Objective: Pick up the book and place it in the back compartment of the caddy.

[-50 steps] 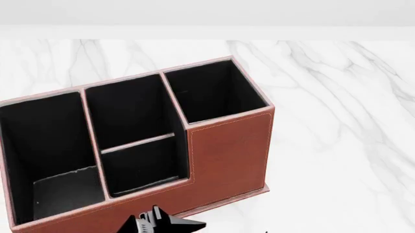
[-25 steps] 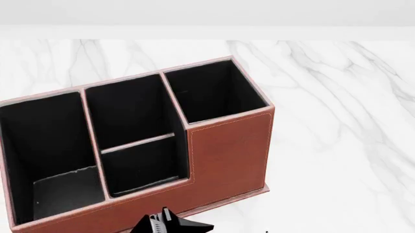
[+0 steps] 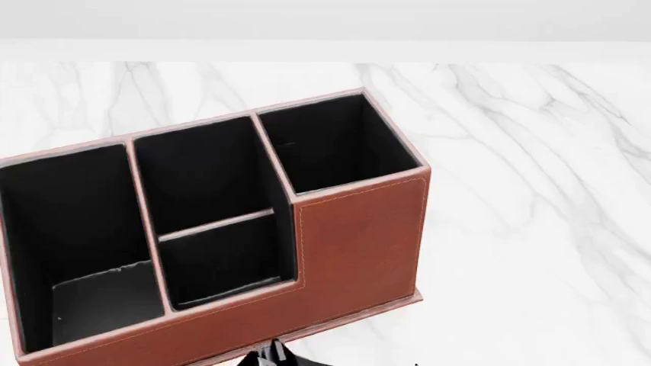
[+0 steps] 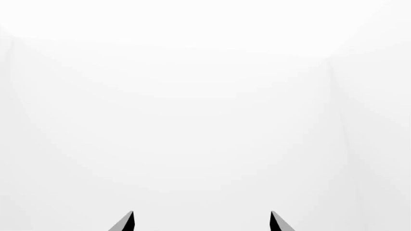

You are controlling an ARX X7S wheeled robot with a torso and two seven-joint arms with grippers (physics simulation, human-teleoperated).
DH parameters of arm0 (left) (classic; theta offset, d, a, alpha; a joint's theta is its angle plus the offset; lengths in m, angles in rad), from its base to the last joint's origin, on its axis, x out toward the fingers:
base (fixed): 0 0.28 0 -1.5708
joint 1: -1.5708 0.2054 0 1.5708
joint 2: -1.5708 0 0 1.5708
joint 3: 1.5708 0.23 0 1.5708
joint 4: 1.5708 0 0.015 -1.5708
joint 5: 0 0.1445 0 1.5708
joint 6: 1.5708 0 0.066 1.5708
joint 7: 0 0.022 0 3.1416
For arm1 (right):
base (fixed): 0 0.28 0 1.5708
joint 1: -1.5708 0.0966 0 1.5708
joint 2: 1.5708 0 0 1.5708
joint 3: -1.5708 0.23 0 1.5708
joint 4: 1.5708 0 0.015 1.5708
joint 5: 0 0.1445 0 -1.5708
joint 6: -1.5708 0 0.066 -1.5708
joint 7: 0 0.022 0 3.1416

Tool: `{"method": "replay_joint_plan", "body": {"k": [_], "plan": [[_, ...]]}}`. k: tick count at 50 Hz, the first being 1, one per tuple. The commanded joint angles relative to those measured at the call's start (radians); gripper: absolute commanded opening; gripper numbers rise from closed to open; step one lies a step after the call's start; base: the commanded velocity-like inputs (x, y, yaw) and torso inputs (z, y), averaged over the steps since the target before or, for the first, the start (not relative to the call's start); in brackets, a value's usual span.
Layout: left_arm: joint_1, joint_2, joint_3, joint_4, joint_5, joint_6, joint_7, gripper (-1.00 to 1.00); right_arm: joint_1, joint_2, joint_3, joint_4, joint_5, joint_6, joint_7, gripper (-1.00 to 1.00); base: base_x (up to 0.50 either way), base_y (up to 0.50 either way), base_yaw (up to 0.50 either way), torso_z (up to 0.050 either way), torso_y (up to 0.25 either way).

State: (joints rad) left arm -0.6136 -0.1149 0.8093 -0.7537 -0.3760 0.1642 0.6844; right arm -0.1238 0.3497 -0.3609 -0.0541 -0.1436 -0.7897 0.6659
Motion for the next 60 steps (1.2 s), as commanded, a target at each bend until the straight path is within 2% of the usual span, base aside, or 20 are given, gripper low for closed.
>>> {"method": "replay_joint_plan", "body": {"k": [1,2,3,11,20,31,45,60], "plan": [[0.007,0.017,0.026,-0.013,0.013,0.007,0.004,1.0,-0.003,0.004,-0.001,-0.006,0.001,0.0,0.005,1.0,0.0,0.0,0.0,0.0,0.0],[0.007,0.017,0.026,-0.013,0.013,0.007,0.004,1.0,-0.003,0.004,-0.001,-0.006,0.001,0.0,0.005,1.0,0.0,0.0,0.0,0.0,0.0],[0.006,0.016,0.025,-0.012,0.007,0.001,0.01,-1.0,-0.002,0.005,-0.002,-0.006,0.002,-0.001,0.005,1.0,0.0,0.0,0.0,0.0,0.0],[0.005,0.001,0.021,-0.012,0.002,0.005,0.005,-1.0,0.002,0.004,-0.004,-0.001,0.002,0.003,0.007,1.0,0.0,0.0,0.0,0.0,0.0],[0.008,-0.045,0.013,0.076,-0.007,-0.035,-0.028,-1.0,0.005,0.007,-0.006,0.002,0.006,0.004,0.009,1.0,0.0,0.0,0.0,0.0,0.0],[0.019,-0.133,-0.009,0.238,-0.022,-0.099,-0.086,-1.0,0.002,0.012,-0.003,-0.008,0.009,0.006,0.015,1.0,0.0,0.0,0.0,0.0,0.001],[0.03,-0.288,-0.054,0.541,-0.06,-0.236,-0.183,-1.0,-0.002,0.014,-0.002,-0.011,0.004,0.003,0.023,1.0,0.0,0.0,0.0,0.0,0.001],[0.024,-0.377,-0.092,0.705,-0.091,-0.314,-0.239,-1.0,0.0,0.015,-0.007,-0.011,-0.001,0.006,0.027,1.0,0.0,0.0,0.0,0.0,0.001]]}}
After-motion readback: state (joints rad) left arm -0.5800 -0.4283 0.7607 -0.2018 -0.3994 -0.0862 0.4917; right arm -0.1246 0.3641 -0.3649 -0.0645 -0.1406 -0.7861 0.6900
